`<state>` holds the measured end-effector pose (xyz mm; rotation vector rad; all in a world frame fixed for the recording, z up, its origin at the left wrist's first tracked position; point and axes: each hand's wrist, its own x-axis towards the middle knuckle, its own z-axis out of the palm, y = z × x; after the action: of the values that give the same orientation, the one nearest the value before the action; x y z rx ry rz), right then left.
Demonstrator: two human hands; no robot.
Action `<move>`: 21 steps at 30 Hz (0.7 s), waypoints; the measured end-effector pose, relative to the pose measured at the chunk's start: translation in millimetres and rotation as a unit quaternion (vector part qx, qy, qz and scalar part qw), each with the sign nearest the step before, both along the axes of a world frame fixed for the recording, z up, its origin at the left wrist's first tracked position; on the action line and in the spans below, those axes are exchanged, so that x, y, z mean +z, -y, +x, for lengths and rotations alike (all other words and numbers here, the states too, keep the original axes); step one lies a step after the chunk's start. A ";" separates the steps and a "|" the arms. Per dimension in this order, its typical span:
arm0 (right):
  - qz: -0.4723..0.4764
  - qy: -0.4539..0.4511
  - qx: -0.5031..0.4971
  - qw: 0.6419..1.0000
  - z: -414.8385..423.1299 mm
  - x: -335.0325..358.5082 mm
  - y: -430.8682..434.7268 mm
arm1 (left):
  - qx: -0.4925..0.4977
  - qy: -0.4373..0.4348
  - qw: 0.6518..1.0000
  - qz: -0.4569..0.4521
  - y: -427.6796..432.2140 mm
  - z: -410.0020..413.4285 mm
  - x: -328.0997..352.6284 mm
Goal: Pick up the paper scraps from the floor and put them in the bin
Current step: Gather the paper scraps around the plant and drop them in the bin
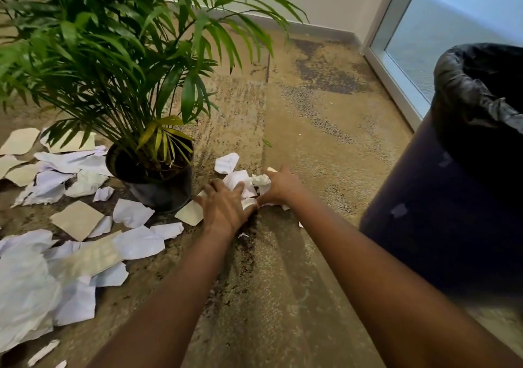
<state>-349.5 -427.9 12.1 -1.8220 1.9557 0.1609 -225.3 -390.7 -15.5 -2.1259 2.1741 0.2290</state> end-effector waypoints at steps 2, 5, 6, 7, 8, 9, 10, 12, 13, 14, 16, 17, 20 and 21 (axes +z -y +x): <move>-0.023 -0.004 0.009 1.000 0.5 -1.6 -6.5 | -0.017 0.005 1.000 -0.014 -2.1 -2.9 6.1; -0.072 0.015 0.033 0.997 -0.3 -1.8 -23.0 | -0.057 -0.007 0.998 -0.037 -6.0 -7.7 14.6; -0.087 0.032 0.036 0.995 -1.1 -1.5 -29.4 | -0.074 -0.011 0.996 -0.046 -7.8 -8.8 17.0; -0.098 0.043 0.036 0.994 -2.1 -1.1 -35.8 | -0.094 -0.013 0.994 -0.053 -10.1 -9.9 18.6; -0.106 0.046 0.039 0.993 -2.6 -0.9 -41.8 | -0.115 -0.015 0.992 -0.058 -13.0 -11.1 19.6; -0.109 0.043 0.045 0.992 -2.5 -0.3 -47.7 | -0.132 -0.014 0.989 -0.059 -16.7 -12.2 19.9; -0.109 0.040 0.051 0.992 -1.9 0.4 -53.2 | -0.144 -0.011 0.988 -0.060 -21.1 -13.6 19.9; -0.104 0.045 0.056 0.992 -0.7 2.9 -64.7 | -0.147 -0.008 0.987 -0.057 -30.9 -16.2 19.6; -0.102 0.048 0.056 0.992 -0.6 5.1 -70.9 | -0.146 -0.008 0.988 -0.056 -35.5 -16.8 21.1; -0.099 0.050 0.057 0.992 -0.5 6.7 -76.3 | -0.142 -0.015 0.988 -0.052 -39.1 -17.2 21.7; -0.088 0.063 0.047 0.993 -0.7 10.6 -87.3 | -0.129 -0.060 0.989 -0.032 -45.6 -17.6 22.9; -0.083 0.077 0.039 0.993 -1.2 14.5 -93.5 | -0.121 -0.088 0.988 -0.023 -49.7 -17.5 25.5; -0.112 0.146 0.009 0.983 -4.1 32.6 -113.6 | -0.087 -0.181 0.979 -0.017 -63.0 -18.5 40.0; -0.133 0.167 0.000 0.977 -6.7 40.2 -119.6 | -0.071 -0.220 0.973 -0.019 -66.4 -19.9 47.9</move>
<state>-356.2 -308.3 52.3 -1.8656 1.8021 -0.4027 -245.1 -324.2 32.4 -2.0812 2.5684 0.7129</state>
